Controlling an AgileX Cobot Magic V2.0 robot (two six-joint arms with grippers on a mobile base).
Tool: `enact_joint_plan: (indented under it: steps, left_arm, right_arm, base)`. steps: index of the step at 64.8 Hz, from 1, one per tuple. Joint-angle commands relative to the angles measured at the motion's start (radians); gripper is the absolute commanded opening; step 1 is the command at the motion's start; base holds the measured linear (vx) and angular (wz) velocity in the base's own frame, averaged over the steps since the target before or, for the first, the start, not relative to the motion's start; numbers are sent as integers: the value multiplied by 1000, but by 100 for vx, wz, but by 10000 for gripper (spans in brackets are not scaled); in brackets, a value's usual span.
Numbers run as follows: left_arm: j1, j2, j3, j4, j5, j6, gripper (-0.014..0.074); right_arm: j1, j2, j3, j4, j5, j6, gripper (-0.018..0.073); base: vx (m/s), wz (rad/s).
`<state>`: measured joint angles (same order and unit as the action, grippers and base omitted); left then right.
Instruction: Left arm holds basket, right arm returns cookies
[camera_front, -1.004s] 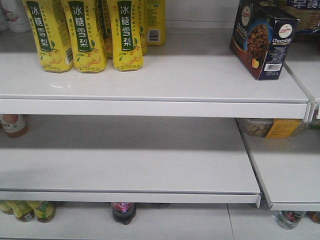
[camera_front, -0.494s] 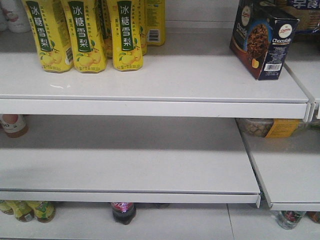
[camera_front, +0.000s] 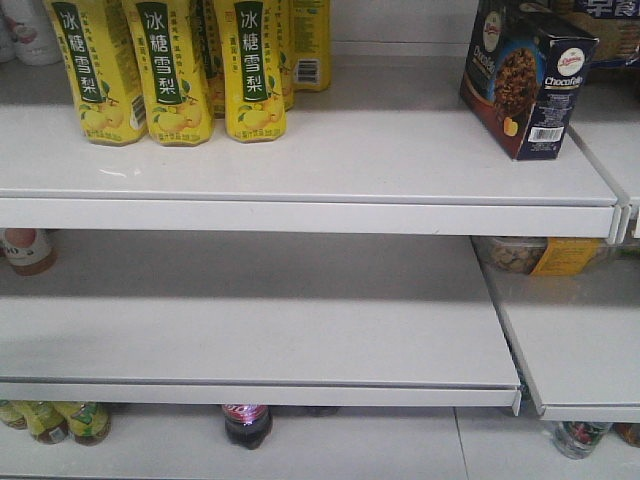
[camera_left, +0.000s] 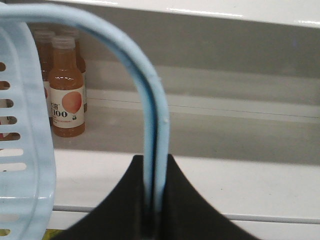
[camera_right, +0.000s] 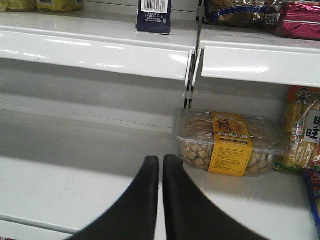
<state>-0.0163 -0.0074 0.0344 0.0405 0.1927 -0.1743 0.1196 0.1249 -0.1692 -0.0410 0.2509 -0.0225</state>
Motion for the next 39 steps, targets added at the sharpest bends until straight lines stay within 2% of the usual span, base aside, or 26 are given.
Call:
enact_joint_plan:
  steps: [1,32,39]
  left_arm:
    - [-3,-18,-31,11,-107,21,-3]
    - [-3,-18,-31,11,-107,21,-3]
    - [-3,-18,-31,11,-107,21,-3]
  right_arm:
    - [-4,11,-28,-3,-77,2,-11]
    - [-4,11,-28,-3,-77,2,-11]
    - [-46,-9,-28,-6,-70,-2,-11]
  base:
    - [0,0]
    - [0,0]
    - [0,0]
